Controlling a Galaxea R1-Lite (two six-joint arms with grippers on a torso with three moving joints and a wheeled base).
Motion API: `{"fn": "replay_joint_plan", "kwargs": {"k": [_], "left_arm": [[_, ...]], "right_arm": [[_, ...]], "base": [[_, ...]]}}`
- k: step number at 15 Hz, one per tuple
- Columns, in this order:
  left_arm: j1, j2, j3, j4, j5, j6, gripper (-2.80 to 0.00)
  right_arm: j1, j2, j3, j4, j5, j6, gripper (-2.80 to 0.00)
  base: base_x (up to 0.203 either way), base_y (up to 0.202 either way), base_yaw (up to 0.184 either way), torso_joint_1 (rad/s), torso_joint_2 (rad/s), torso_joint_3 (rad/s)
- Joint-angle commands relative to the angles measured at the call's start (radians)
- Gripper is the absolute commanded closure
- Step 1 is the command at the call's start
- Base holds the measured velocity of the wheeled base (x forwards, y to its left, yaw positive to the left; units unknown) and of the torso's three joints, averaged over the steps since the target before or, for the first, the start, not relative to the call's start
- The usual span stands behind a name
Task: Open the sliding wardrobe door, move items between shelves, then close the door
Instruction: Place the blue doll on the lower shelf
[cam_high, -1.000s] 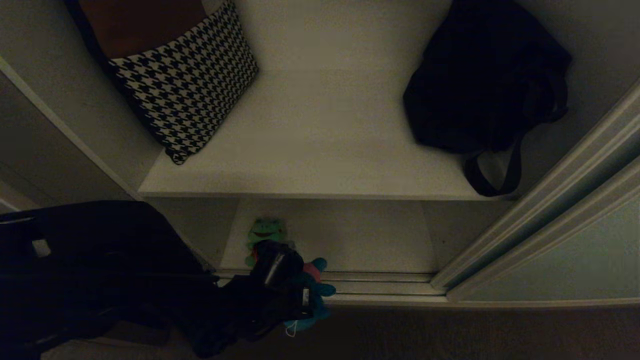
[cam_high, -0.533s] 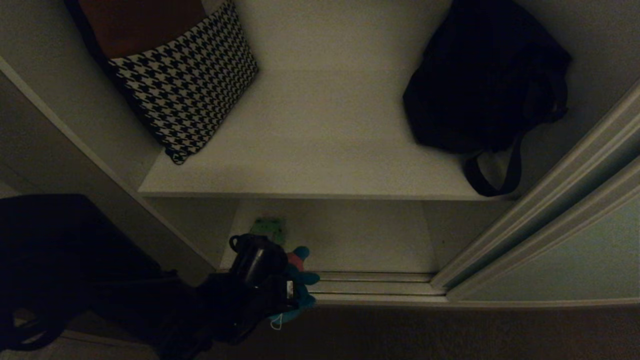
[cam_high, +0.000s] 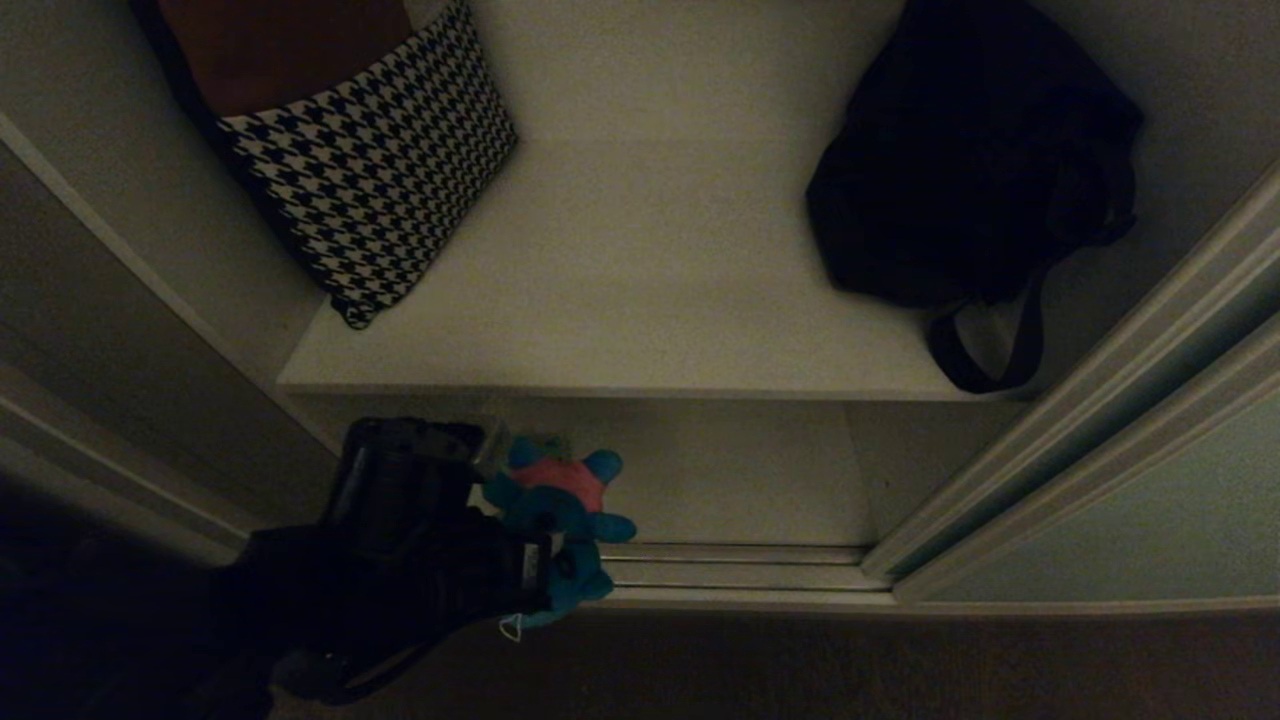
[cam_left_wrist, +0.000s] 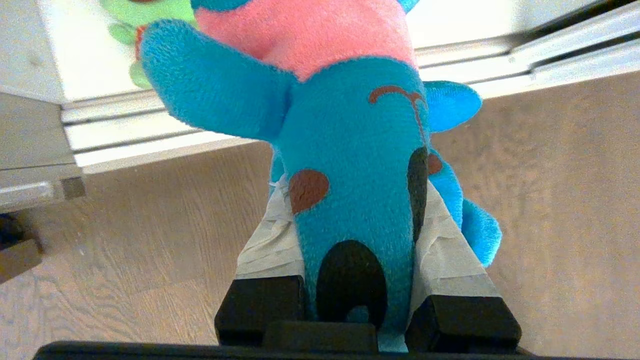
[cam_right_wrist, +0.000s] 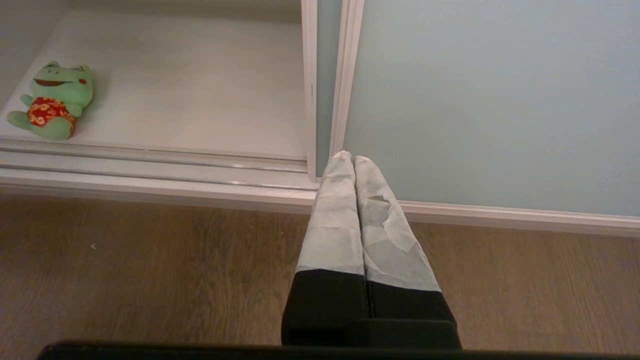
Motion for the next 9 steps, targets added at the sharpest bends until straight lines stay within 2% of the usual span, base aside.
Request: {"fn": "replay_joint_plan", "kwargs": {"k": [1, 5, 7, 9], "left_arm": [[0.009, -0.129, 0.023, 0.007, 0.000, -0.004, 0.00], [0.062, -0.279, 0.097, 0.030, -0.036, -0.001, 0.00], [0.107, -0.385, 0.102, 0.119, -0.040, 0.007, 0.00], [0.189, -0.489, 0.106, 0.222, -0.068, 0.018, 0.00]], "right_arm": [[0.001, -0.001, 0.000, 0.000, 0.000, 0.000, 0.00], [0.001, 0.000, 0.000, 0.000, 0.000, 0.000, 0.00], [0.000, 0.000, 0.000, 0.000, 0.000, 0.000, 0.00], [0.001, -0.001, 0.000, 0.000, 0.000, 0.000, 0.00]], "base": [[0.000, 0.000, 0.000, 0.000, 0.00, 0.000], [0.000, 0.000, 0.000, 0.000, 0.00, 0.000], [0.000, 0.000, 0.000, 0.000, 0.00, 0.000], [0.000, 0.000, 0.000, 0.000, 0.00, 0.000]]}}
